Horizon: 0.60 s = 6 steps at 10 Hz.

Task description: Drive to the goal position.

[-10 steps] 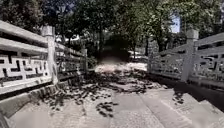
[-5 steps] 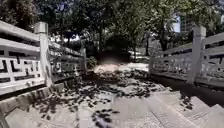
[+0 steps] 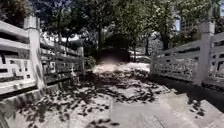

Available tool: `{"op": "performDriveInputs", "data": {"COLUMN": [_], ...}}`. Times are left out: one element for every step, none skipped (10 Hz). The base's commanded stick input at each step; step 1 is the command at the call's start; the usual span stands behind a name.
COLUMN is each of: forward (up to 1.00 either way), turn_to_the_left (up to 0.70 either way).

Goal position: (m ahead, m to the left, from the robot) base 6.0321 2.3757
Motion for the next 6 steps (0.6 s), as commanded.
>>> {"op": "performDriveInputs", "data": {"forward": [0.45,0.45,0.45,0.45,0.45,0.45], "turn_to_the_left": [0.00,0.00,0.00,0.00,0.00,0.00]}}
